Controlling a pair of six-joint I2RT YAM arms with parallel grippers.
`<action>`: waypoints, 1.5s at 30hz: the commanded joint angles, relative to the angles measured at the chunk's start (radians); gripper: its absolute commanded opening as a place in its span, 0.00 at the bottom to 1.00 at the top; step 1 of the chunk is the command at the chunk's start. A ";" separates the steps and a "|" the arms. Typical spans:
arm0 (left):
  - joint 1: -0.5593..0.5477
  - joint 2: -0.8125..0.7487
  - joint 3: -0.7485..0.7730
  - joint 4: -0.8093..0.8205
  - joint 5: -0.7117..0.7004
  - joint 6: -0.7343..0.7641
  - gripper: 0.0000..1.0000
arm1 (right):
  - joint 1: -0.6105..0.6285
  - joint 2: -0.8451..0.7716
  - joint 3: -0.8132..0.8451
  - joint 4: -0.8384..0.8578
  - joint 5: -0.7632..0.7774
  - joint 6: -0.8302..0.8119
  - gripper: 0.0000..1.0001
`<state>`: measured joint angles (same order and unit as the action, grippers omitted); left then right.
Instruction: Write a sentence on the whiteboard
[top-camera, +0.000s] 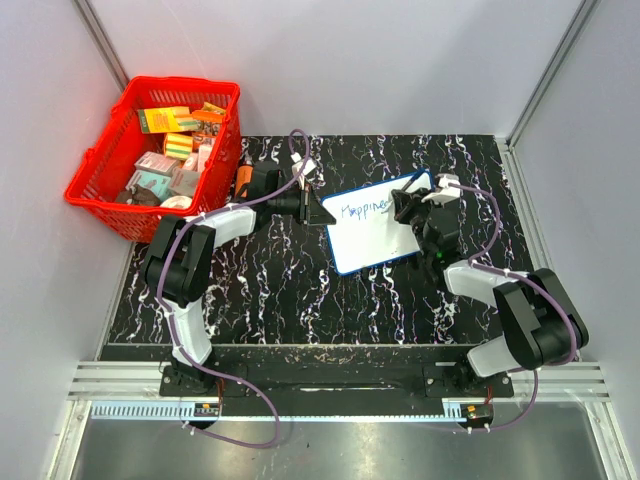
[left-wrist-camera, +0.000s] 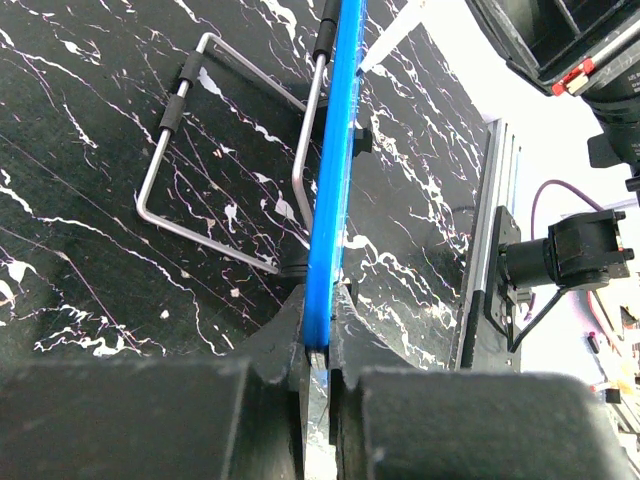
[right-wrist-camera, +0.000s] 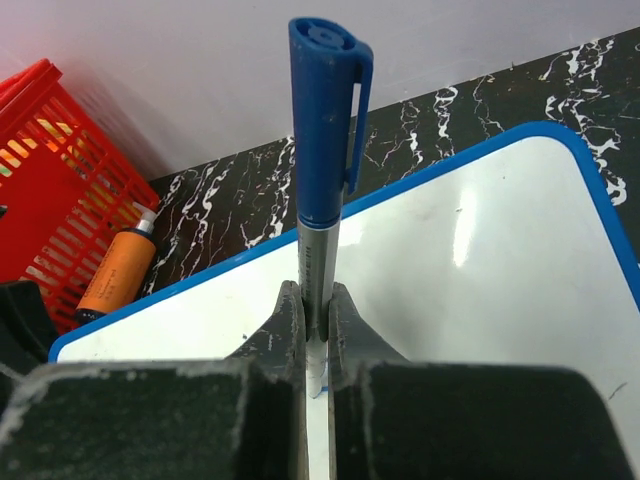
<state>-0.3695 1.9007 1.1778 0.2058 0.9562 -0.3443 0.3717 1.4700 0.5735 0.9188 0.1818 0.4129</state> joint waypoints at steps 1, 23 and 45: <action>-0.023 0.012 -0.033 -0.060 -0.128 0.130 0.00 | -0.002 -0.092 -0.026 0.046 -0.012 0.017 0.00; -0.023 0.009 -0.033 -0.066 -0.129 0.134 0.00 | -0.073 -0.066 0.078 -0.071 0.070 -0.022 0.00; -0.023 0.009 -0.035 -0.069 -0.131 0.139 0.00 | -0.074 0.004 0.120 -0.069 0.007 0.003 0.00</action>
<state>-0.3740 1.9007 1.1778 0.2146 0.9562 -0.3389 0.3000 1.4620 0.6582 0.8188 0.2146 0.4072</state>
